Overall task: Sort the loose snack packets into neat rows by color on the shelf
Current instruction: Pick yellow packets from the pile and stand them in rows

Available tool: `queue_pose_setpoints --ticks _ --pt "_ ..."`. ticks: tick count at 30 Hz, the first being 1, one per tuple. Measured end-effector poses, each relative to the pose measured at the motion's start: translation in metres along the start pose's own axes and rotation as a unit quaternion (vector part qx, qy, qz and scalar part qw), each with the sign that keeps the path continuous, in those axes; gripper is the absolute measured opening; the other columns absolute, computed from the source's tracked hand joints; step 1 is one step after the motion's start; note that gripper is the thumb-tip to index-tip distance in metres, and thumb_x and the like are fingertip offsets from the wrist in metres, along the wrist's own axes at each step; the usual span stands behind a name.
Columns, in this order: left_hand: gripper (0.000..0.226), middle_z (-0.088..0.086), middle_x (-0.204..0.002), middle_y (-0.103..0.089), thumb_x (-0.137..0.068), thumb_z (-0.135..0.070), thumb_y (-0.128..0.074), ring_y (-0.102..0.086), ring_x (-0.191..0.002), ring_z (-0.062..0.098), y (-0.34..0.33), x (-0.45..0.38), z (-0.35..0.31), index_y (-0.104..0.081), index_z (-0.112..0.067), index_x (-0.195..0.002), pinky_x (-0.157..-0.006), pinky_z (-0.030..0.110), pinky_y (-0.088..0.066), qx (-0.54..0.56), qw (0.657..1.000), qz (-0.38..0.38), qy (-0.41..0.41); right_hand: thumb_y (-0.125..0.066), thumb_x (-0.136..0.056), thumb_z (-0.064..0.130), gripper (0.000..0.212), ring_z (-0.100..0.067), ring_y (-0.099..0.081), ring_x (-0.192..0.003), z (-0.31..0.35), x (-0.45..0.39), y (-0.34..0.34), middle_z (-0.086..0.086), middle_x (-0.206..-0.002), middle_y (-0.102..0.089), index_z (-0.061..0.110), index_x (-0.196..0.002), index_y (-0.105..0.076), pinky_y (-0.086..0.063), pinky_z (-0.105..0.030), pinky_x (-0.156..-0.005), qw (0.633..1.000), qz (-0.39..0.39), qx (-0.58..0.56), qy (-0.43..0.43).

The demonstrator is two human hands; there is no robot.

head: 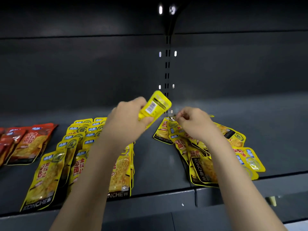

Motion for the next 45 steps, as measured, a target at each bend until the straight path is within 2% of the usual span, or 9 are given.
queue_pose_setpoints --ticks 10,14,19,25,30,34,38,41,45 --pt "0.014 0.002 -0.083 -0.070 -0.089 -0.026 -0.062 -0.064 -0.073 0.024 0.009 0.029 0.038 -0.059 -0.013 -0.093 -0.073 0.045 -0.051 0.154 0.978 -0.084 0.115 -0.051 -0.088 0.024 0.031 -0.030 -0.049 -0.080 0.015 -0.071 -0.064 -0.009 -0.073 -0.046 0.012 -0.062 -0.040 -0.036 -0.023 -0.061 0.976 0.123 0.175 -0.027" --pt "0.009 0.000 -0.084 -0.070 -0.088 -0.024 -0.063 -0.066 -0.077 0.024 0.008 0.034 0.046 -0.058 -0.017 -0.089 -0.075 0.048 -0.052 0.183 0.968 -0.093 0.141 -0.055 -0.089 0.026 0.029 -0.032 -0.057 -0.109 0.020 -0.077 -0.077 -0.012 -0.117 -0.058 0.008 -0.111 -0.060 -0.047 -0.032 -0.083 0.961 0.116 0.248 -0.040" --pt "0.011 0.000 -0.085 -0.070 -0.089 -0.025 -0.062 -0.066 -0.078 0.024 0.009 0.039 0.054 -0.058 -0.016 -0.091 -0.076 0.047 -0.052 0.188 0.963 -0.103 0.163 -0.049 -0.093 0.022 0.043 -0.026 -0.044 -0.130 0.015 -0.075 -0.085 -0.005 -0.139 -0.046 0.014 -0.136 -0.047 -0.044 -0.034 -0.096 0.933 0.111 0.338 -0.058" --pt "0.014 0.006 -0.082 -0.070 -0.088 -0.025 -0.063 -0.065 -0.074 0.022 0.018 0.048 0.067 -0.059 -0.013 -0.088 -0.071 0.035 -0.052 0.199 0.950 -0.161 0.180 -0.044 -0.093 0.013 0.047 -0.025 -0.040 -0.133 0.017 -0.072 -0.086 -0.004 -0.141 -0.045 0.015 -0.139 -0.043 -0.043 -0.032 -0.097 0.917 0.113 0.379 -0.047" --pt "0.016 0.001 -0.070 -0.063 -0.090 -0.028 -0.061 -0.058 -0.063 0.017 0.031 0.054 0.073 -0.056 -0.015 -0.081 -0.053 0.017 -0.039 0.225 0.928 -0.216 0.203 -0.045 -0.094 0.023 0.033 -0.033 -0.052 -0.119 0.031 -0.069 -0.064 -0.012 -0.128 -0.055 0.009 -0.121 -0.058 -0.044 -0.034 -0.089 0.956 0.052 0.289 -0.013" --pt "0.020 0.009 -0.084 -0.068 -0.092 -0.029 -0.058 -0.061 -0.070 0.023 0.030 0.052 0.078 -0.058 -0.010 -0.095 -0.060 0.029 -0.045 0.326 0.890 -0.215 0.234 -0.042 -0.092 0.024 0.031 -0.032 -0.053 -0.081 0.047 -0.067 -0.031 -0.011 -0.078 -0.056 0.008 -0.066 -0.046 -0.039 -0.024 -0.063 0.992 0.021 0.118 0.035" --pt "0.015 0.002 -0.084 -0.067 -0.094 -0.029 -0.055 -0.061 -0.069 0.015 0.021 0.053 0.076 -0.061 -0.016 -0.099 -0.053 0.011 -0.048 0.418 0.847 -0.191 0.268 -0.042 -0.090 0.019 0.032 -0.008 -0.045 -0.048 0.061 -0.049 -0.007 -0.006 -0.061 -0.050 0.008 -0.060 -0.039 -0.031 -0.012 -0.038 0.996 -0.005 0.019 0.083" --pt "0.018 0.007 -0.092 -0.074 -0.094 -0.028 -0.052 -0.070 -0.081 0.026 0.007 0.050 0.076 -0.062 -0.017 -0.106 -0.078 0.036 -0.058 0.571 0.746 -0.151 0.307 -0.044 -0.089 0.020 0.028 -0.018 -0.047 -0.060 0.065 -0.046 -0.011 -0.008 -0.066 -0.051 0.008 -0.064 -0.042 -0.036 -0.025 -0.051 0.995 -0.006 0.037 0.093" --pt "0.021 0.015 -0.102 -0.072 -0.097 -0.027 -0.042 -0.071 -0.089 0.023 0.003 0.047 0.066 -0.057 -0.013 -0.104 -0.071 0.037 -0.057 0.705 0.635 -0.083 0.306 -0.043 -0.087 0.022 0.032 -0.032 -0.046 -0.073 0.071 -0.048 -0.032 -0.006 -0.065 -0.043 0.014 -0.058 -0.035 -0.035 -0.029 -0.057 0.990 0.006 0.119 0.077"
Point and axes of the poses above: each hand's wrist, its own x-axis away from the middle knuckle, its own y-axis out of the back of the hand, z = x × y, the point moved 7 cm from there along -x, towards the middle knuckle
